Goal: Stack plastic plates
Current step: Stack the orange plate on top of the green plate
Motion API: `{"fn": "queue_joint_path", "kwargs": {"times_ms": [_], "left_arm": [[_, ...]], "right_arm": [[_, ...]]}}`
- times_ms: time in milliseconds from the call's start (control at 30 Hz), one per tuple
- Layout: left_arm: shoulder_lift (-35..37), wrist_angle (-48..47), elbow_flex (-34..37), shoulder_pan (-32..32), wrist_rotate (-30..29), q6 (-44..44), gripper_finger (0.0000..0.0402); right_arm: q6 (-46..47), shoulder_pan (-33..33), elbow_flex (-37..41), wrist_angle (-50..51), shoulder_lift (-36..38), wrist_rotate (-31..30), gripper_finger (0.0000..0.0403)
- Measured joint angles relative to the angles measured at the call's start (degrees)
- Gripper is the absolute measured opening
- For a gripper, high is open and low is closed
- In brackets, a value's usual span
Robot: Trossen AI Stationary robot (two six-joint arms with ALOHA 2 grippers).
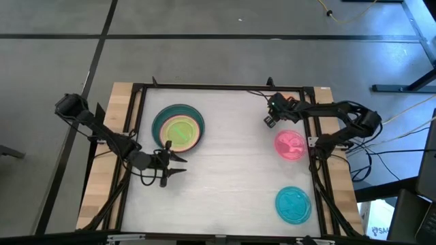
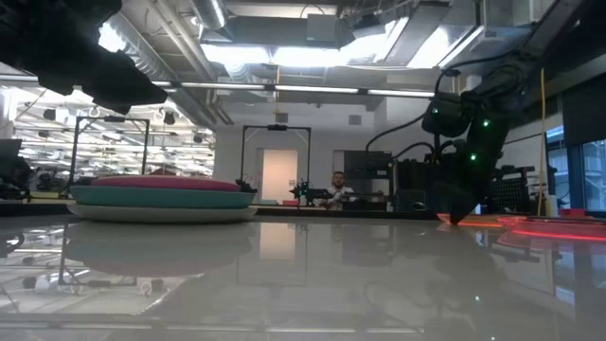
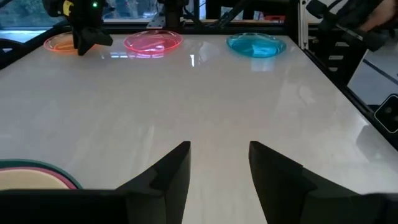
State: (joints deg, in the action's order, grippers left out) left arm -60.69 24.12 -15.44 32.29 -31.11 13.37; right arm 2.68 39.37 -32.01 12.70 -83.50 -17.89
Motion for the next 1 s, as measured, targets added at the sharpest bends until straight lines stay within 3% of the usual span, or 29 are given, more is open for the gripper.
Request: {"fn": "queue_joint_path", "kwargs": {"times_ms": [300, 667, 1000], "left_arm": [[0.00, -0.06, -0.01, -0.02, -1.77, -0.03, 0.0157], [0.02, -0.07, -0.02, -0.02, -6.43, -0.46, 0.0157], [3.61, 1.82, -1.47, -0.02, -14.99, -5.53, 0.0157]], "right_arm": [[-4.08, -1.66, 0.20, -2.23, -0.15, -0.53, 0.0006], [-10.18, -15.46, -4.24, -6.53, 0.48, 1.18, 0.0003], [-19.66, -30.23, -13.17, -16.22, -1.97, 8.02, 0.0001]]}}
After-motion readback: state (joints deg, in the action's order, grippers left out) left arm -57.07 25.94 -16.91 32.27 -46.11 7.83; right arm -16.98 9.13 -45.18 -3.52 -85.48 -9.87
